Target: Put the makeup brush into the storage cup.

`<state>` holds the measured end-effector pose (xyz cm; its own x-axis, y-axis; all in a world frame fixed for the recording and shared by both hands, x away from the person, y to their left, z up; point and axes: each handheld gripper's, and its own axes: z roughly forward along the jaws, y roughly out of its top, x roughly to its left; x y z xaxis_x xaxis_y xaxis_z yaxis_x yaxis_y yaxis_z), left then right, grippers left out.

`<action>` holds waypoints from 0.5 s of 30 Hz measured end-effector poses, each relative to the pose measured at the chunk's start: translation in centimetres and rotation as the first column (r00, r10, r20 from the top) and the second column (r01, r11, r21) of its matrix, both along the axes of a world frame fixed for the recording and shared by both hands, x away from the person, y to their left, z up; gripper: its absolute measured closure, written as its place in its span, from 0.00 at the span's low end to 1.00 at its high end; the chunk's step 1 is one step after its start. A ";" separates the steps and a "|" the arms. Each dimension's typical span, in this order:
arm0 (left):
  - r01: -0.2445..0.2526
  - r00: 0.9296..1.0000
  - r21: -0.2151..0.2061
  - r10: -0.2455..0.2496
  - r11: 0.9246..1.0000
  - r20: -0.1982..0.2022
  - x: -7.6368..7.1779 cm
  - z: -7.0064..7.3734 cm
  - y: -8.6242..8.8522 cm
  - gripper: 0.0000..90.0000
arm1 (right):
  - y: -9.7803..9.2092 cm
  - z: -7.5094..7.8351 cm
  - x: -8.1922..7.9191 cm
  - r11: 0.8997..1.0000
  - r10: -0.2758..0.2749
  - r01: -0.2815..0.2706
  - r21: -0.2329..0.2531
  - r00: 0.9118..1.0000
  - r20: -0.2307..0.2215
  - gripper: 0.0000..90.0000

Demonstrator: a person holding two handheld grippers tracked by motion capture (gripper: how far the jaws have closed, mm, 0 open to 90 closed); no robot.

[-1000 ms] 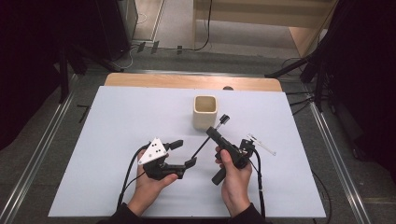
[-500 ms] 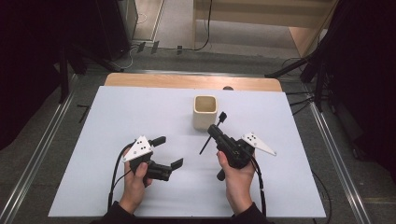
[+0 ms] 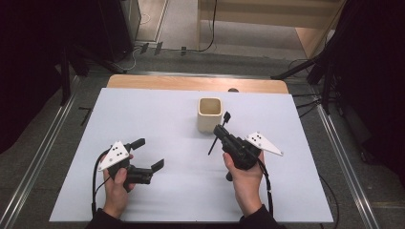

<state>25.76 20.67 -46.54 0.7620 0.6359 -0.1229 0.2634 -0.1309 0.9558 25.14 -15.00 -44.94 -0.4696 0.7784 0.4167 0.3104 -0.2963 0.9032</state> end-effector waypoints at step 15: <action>-0.079 0.997 0.009 0.079 0.997 0.004 -0.8 -0.9 4.2 0.00 | -0.1 1.1 1.2 0.999 -0.012 0.012 -0.043 1.000 0.018 0.96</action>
